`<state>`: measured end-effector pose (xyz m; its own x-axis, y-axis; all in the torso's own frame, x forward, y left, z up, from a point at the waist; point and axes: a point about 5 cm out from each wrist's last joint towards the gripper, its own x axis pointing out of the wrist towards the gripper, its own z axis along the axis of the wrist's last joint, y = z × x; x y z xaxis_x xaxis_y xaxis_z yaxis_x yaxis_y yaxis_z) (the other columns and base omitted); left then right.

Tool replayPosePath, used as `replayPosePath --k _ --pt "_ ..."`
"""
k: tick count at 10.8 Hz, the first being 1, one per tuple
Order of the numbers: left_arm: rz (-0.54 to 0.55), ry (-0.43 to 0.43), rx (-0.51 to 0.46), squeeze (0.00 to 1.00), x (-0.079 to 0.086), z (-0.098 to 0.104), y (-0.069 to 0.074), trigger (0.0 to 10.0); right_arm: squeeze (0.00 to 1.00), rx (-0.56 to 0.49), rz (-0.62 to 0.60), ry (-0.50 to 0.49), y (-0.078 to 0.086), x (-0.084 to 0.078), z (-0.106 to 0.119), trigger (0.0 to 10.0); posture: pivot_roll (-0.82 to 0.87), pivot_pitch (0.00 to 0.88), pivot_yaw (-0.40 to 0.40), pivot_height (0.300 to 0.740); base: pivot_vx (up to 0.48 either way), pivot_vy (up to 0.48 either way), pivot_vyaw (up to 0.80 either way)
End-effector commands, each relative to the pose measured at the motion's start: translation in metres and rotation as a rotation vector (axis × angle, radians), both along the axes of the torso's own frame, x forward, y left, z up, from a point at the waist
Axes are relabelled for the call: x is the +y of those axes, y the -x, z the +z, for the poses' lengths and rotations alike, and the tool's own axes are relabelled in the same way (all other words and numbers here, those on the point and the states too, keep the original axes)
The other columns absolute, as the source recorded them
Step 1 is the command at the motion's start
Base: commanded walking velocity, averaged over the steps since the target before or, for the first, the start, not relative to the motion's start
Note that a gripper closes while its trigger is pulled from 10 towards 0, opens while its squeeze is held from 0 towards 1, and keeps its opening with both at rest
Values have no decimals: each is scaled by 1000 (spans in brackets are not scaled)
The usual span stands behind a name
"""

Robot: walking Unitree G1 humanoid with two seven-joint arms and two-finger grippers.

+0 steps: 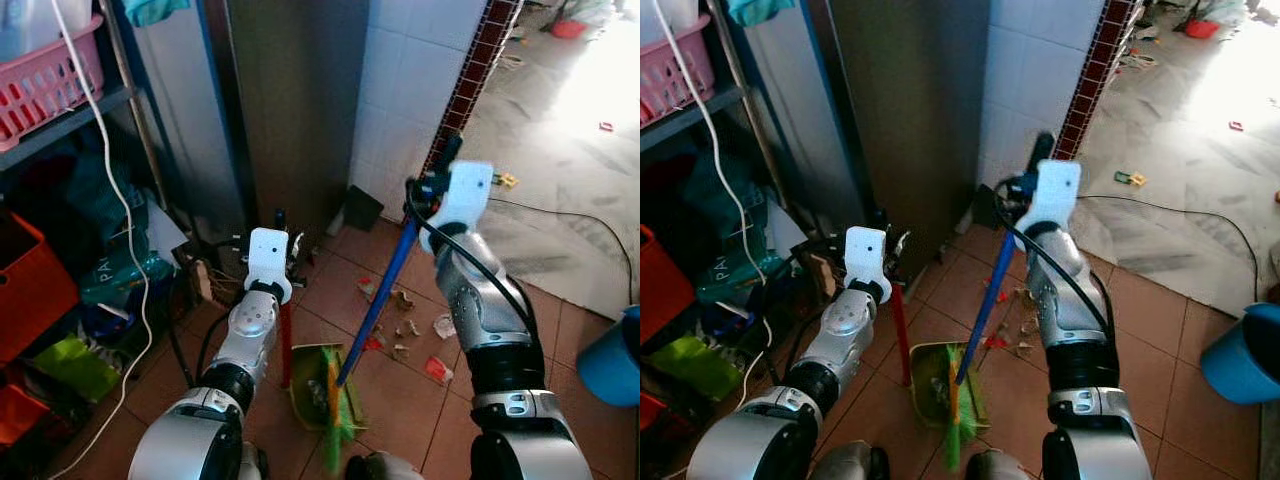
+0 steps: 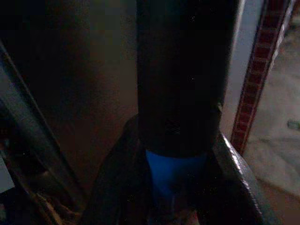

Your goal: Sweep floor

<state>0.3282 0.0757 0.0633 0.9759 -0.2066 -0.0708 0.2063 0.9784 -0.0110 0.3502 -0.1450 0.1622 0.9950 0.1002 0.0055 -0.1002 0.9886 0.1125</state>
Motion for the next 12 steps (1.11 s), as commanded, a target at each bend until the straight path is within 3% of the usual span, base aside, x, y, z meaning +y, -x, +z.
replayPosePath --k 1,4,8,9,11,12 --pt "-1 15 35 0 -7 -3 1 10000 0 -134 -9 29 -2 -5 28 10000 -47 60 -54 740 0 0 0" --pt "26 -17 26 0 -1 -2 -1 10000 0 -288 -36 128 -6 -12 60 10000 -57 50 -31 740 0 0 0" --pt "22 1 6 0 0 4 -6 10000 0 -376 -54 276 -2 -18 66 10000 -57 41 -25 740 0 0 0" --pt "30 -3 -80 0 6 21 -13 10000 0 -421 -77 348 1 -24 68 10000 -48 36 -19 740 0 0 0" --pt "46 18 -172 0 17 41 -17 10000 0 -415 -97 362 3 -28 62 10000 -20 36 -11 740 0 0 0" --pt "51 24 -245 0 23 57 -16 10000 0 -369 -105 368 4 -28 47 10000 1 42 -33 740 0 0 0"
